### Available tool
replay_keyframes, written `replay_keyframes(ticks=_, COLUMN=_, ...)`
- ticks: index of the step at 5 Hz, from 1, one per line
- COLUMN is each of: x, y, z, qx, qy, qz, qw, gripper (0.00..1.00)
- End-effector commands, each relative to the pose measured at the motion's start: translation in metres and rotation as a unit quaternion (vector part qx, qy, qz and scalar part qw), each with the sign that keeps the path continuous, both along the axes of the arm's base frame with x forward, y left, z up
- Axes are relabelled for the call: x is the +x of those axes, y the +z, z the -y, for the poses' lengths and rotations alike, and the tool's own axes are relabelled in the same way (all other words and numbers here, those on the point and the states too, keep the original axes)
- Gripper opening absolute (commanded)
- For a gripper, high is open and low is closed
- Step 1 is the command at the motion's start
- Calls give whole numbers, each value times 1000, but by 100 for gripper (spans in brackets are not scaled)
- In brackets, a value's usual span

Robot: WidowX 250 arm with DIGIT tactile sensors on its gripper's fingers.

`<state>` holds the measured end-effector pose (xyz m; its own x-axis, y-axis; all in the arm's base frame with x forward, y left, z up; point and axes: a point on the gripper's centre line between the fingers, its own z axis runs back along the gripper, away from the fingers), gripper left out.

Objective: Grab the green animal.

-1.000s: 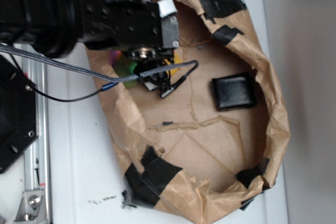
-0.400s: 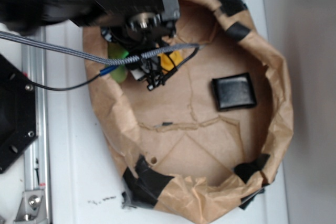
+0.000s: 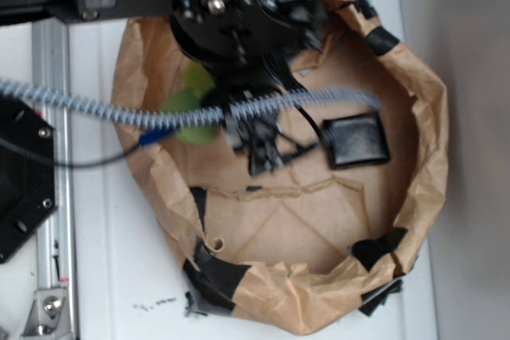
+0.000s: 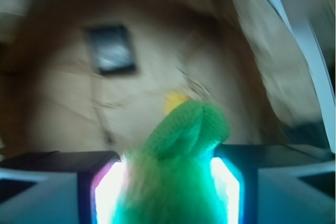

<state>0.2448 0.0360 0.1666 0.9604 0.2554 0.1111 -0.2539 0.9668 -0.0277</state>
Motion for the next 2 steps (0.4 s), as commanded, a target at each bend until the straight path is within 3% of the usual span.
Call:
replay_keyframes(ticks=1, x=11, y=6, z=23, qx=33, qy=-38, qz=104, qw=993, gripper=0)
replay_keyframes(ticks=2, x=18, y=-6, z=20, qx=25, qy=-37, qz=97, qw=994, gripper=0)
